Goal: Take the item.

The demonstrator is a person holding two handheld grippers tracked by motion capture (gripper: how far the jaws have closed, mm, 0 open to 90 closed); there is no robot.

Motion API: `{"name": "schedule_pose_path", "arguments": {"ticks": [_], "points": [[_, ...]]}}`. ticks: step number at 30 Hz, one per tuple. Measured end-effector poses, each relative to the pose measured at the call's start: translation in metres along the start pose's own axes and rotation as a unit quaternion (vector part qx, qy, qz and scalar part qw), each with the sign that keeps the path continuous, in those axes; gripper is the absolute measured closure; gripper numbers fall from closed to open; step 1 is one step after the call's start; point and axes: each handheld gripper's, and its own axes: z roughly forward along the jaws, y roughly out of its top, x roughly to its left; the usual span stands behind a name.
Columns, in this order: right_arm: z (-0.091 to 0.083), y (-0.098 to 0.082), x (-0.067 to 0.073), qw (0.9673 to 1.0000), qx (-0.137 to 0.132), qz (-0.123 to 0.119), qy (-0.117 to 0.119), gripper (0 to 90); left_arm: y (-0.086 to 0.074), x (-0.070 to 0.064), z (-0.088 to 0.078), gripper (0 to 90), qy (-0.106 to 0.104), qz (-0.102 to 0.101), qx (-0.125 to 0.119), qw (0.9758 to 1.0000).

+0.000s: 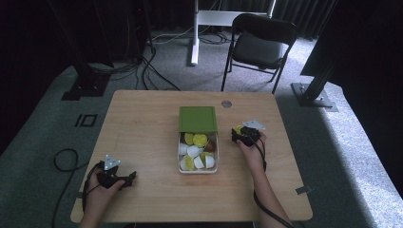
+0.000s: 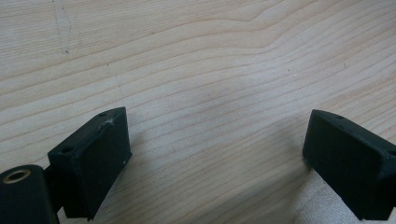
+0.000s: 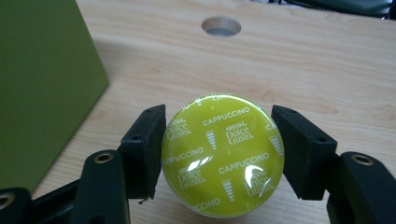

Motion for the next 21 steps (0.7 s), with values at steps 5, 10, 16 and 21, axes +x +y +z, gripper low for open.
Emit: {"name": "schedule_pose_path", "arguments": {"ticks": [5,10,16,21], "points": [[0.008,-0.002,-0.002,0.9999,0.007,-0.001,-0.009,37.9,0.0,0.0,0.0,8.6,0.0,0.0,0.0,1.0],[0.018,-0.007,-0.004,0.9996,0.02,-0.001,-0.018,37.8,0.0,0.0,0.0,8.5,0.0,0.0,0.0,1.0],[0.02,-0.006,-0.004,0.9995,0.022,-0.006,-0.02,37.6,0.0,0.0,0.0,8.5,0.0,0.0,0.0,1.0],[0.017,-0.003,-0.004,0.9991,0.033,0.007,0.025,26.7,0.0,0.0,0.0,8.6,0.0,0.0,0.0,1.0]]}}
